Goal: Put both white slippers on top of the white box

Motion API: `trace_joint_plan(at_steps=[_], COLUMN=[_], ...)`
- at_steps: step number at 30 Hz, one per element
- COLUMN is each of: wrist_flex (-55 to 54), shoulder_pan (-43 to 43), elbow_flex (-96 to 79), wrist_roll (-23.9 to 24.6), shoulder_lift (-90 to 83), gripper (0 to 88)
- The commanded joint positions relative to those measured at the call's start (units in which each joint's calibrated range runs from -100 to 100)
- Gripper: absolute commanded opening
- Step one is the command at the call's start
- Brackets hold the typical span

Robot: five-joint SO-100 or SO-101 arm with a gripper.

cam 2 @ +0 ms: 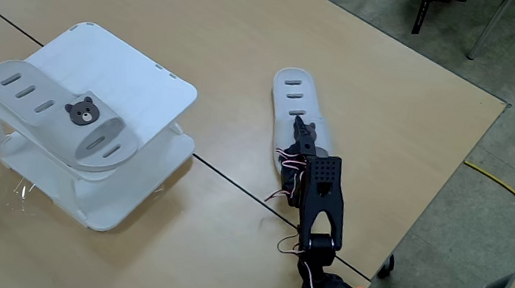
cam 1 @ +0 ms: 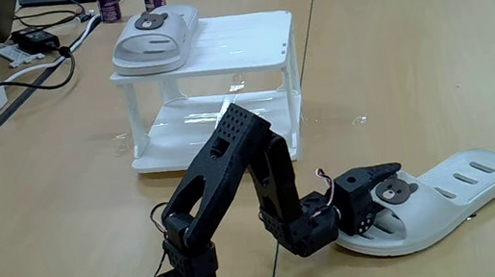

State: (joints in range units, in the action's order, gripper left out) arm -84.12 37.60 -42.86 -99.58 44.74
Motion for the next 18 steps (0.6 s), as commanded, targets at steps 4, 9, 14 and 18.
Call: trace_joint_plan(at_steps=[4, 9, 14, 18], wrist_flex=[0.0, 0.0, 0.0, 9.5], shoulder_pan=[2.9, 2.8, 2.4, 3.2], elbow_flex=[2.4, 1.8, 3.3, 3.5], wrist_roll=[-0.4, -0.4, -0.4, -0.4], shoulder_lift=[-0.7, -0.9, -1.9, -11.5], gripper=[20.6, 5.1, 0.7, 0.8])
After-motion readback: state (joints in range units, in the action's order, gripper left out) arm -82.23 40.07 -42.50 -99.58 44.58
